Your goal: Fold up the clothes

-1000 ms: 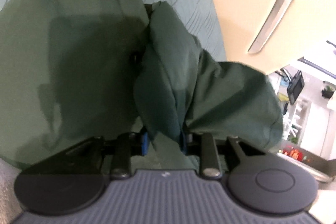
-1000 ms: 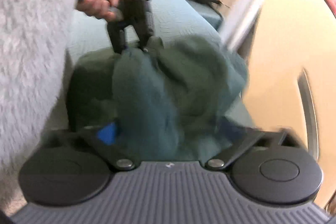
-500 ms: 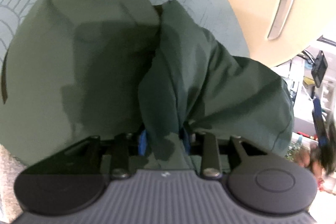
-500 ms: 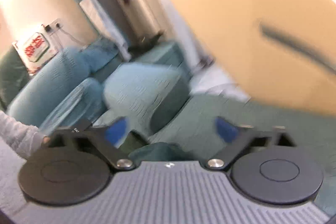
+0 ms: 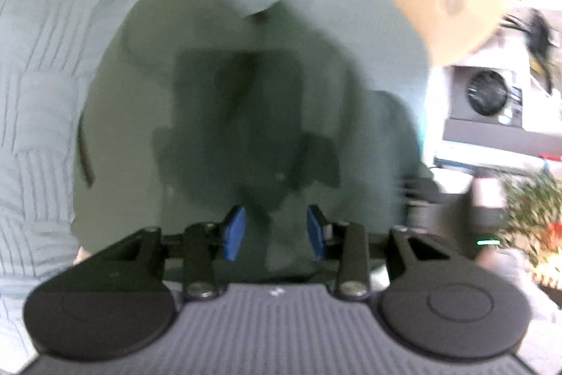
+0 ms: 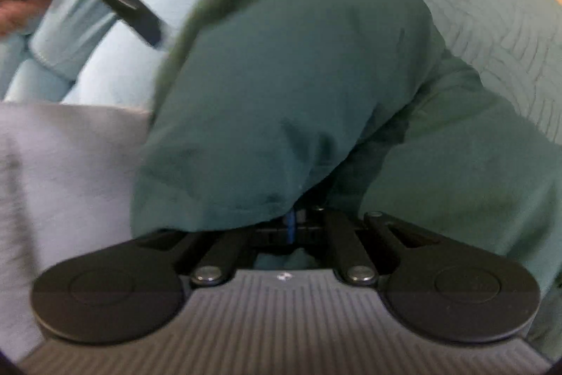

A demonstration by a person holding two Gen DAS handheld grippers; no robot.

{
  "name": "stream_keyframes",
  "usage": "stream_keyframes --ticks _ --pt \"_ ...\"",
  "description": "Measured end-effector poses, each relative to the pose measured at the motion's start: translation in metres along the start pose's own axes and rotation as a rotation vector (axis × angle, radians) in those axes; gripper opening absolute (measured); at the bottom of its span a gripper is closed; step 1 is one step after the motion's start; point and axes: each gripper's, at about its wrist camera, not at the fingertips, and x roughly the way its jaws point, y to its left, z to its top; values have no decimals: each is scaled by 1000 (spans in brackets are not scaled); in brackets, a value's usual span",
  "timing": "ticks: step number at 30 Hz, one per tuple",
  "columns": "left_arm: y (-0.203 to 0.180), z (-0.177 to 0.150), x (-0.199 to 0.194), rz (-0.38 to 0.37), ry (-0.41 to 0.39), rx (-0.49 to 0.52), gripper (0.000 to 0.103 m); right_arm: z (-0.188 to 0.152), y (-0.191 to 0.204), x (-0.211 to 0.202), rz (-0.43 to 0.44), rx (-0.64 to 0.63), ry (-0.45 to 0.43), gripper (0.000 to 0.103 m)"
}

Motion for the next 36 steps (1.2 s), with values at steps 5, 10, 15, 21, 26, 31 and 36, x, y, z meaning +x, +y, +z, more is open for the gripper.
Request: stream_keyframes --ticks 5,10,15,21,26,31,36 --pt "-83 37 65 31 -25 107 75 -36 65 26 -313 -239 -110 5" --pt "-111 28 134 352 55 309 74 -55 65 -10 -287 -201 -168 5" --pt "-94 4 120 427 20 356 81 -64 35 -63 -300 8 -293 6" --pt "-70 -9 119 467 22 412 81 -118 -20 7 -325 105 -202 1" --pt "-67 -17 116 508 31 433 83 -112 -4 -21 -284 191 -261 12" --pt "-69 -12 122 520 46 414 85 -131 12 -44 -234 287 -368 103" --pt "-95 -18 109 557 40 441 83 -140 8 -35 -187 367 -366 103"
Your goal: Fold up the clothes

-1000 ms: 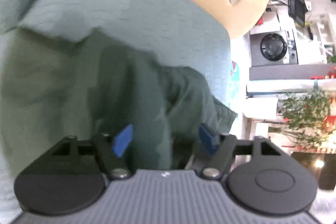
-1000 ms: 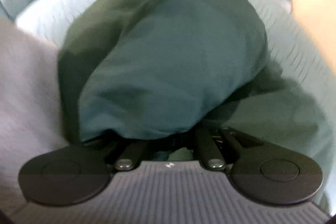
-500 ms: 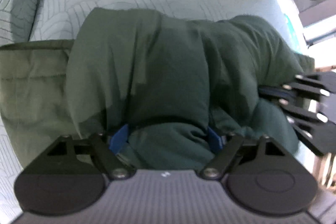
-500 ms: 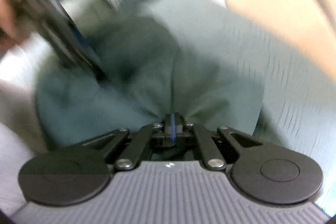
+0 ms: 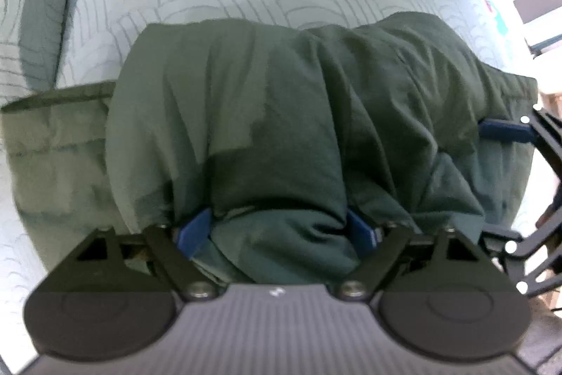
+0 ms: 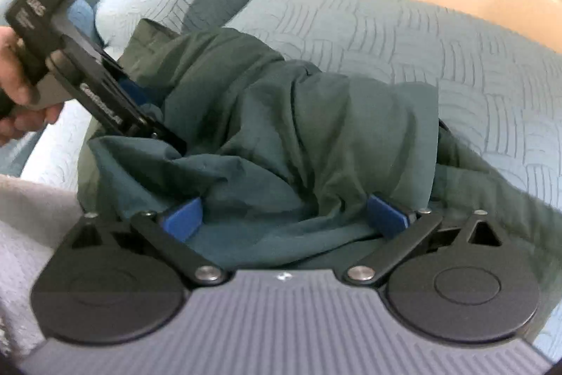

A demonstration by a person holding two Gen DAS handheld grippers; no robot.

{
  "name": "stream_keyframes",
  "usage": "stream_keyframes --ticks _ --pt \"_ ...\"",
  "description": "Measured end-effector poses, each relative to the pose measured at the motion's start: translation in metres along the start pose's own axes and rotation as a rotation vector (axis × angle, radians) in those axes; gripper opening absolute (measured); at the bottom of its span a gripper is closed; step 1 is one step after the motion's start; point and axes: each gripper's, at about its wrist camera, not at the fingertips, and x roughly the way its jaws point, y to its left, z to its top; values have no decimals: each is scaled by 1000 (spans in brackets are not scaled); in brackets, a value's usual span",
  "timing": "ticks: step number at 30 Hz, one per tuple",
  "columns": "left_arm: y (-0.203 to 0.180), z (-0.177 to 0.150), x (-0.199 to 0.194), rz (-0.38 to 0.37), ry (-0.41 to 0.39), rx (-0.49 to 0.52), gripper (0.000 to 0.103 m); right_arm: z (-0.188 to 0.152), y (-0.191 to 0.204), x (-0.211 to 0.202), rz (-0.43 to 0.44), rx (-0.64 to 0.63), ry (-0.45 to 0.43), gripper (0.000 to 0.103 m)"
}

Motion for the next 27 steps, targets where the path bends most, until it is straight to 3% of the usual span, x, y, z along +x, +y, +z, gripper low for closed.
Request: stream_keyframes --ticks 3,5,7,9,11,13,15,17,19,21,23,27 --pt "-11 2 -25 -4 -57 25 87 8 -14 -19 -12 57 -97 103" --pt "-26 7 -40 -44 -94 37 90 -1 -12 -2 -60 -3 -17 103" --pt "-36 9 -32 -48 -79 68 93 -11 -4 21 -88 -107 29 103" --pt "-51 8 -10 -4 -39 132 94 -11 -4 6 -69 -95 3 103" --pt "-59 2 3 39 -23 184 98 -17 -24 -28 -62 22 -91 103" --pt "-61 -4 11 65 -25 208 101 -36 -56 -56 -154 163 -172 103" --pt "-59 -9 13 71 -27 196 102 -63 -96 -74 -248 310 -206 103" --pt "-55 -13 16 74 -24 189 103 -105 -153 -83 -287 506 -204 103" --pt "-51 -14 21 80 -16 186 103 -130 -191 -77 -205 636 -191 103" --pt "-46 -15 26 90 -4 176 103 -155 -222 -68 -57 748 -187 103" --pt "-42 -15 32 94 4 163 103 -180 -252 -48 153 871 -191 103" --pt "-37 -17 40 107 13 138 103 -193 -269 -2 342 942 -154 103"
